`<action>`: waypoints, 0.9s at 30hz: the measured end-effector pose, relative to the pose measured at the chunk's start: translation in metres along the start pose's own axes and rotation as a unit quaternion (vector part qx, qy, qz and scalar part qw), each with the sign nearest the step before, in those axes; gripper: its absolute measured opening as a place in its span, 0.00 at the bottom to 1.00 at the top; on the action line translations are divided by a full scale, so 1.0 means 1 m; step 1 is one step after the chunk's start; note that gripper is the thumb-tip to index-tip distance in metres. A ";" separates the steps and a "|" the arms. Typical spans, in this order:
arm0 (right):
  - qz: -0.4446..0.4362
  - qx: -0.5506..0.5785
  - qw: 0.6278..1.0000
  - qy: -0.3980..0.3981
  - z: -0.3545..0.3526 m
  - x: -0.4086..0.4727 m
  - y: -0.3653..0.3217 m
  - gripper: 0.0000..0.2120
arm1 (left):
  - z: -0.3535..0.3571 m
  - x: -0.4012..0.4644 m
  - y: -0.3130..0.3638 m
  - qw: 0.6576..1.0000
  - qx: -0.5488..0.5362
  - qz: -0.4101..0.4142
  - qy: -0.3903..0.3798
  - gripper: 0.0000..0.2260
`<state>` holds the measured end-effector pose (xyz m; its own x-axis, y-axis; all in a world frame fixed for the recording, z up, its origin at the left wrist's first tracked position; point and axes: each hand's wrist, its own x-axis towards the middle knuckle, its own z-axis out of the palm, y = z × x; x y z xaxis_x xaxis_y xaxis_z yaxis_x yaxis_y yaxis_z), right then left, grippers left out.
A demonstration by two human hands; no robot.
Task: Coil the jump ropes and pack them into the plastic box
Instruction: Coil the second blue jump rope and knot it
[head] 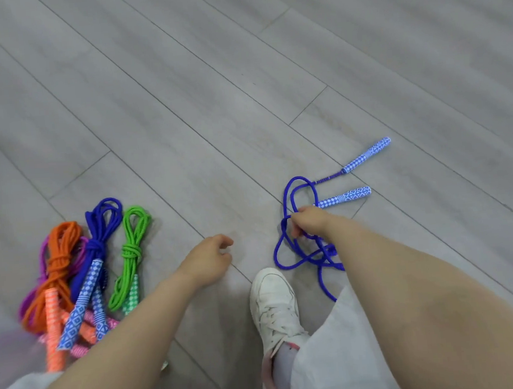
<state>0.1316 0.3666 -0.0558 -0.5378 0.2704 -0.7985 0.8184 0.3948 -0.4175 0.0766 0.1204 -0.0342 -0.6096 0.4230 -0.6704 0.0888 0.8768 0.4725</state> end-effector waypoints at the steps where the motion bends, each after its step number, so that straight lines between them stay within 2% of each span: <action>1: -0.014 0.018 1.000 -0.005 0.000 -0.007 -0.011 0.13 | -0.005 -0.006 -0.001 1.000 -0.001 -0.002 -0.003 0.16; 5: -0.025 0.100 0.994 -0.044 -0.011 -0.040 -0.049 0.10 | -0.026 -0.034 0.001 1.000 0.022 0.007 -0.008 0.17; 10: -0.068 0.083 0.992 -0.070 -0.037 -0.098 -0.102 0.07 | -0.059 -0.070 0.021 0.999 0.029 0.036 0.021 0.18; 14: -0.129 0.000 0.991 -0.040 -0.048 -0.153 -0.137 0.12 | -0.087 -0.105 0.039 0.996 0.018 0.063 0.057 0.19; 20: -0.222 -0.048 0.974 -0.019 -0.050 -0.242 -0.175 0.12 | -0.128 -0.163 0.044 0.991 0.029 0.075 0.106 0.21; 27: -0.335 -0.011 0.942 0.039 -0.043 -0.341 -0.204 0.12 | -0.157 -0.241 0.033 0.982 0.010 0.094 0.166 0.27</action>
<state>0.1394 0.2311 0.3205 -0.9455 0.0183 -0.3252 0.2873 0.5170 -0.8063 0.1028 0.0112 0.2333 -0.8034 0.4836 -0.3474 0.2382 0.7957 0.5568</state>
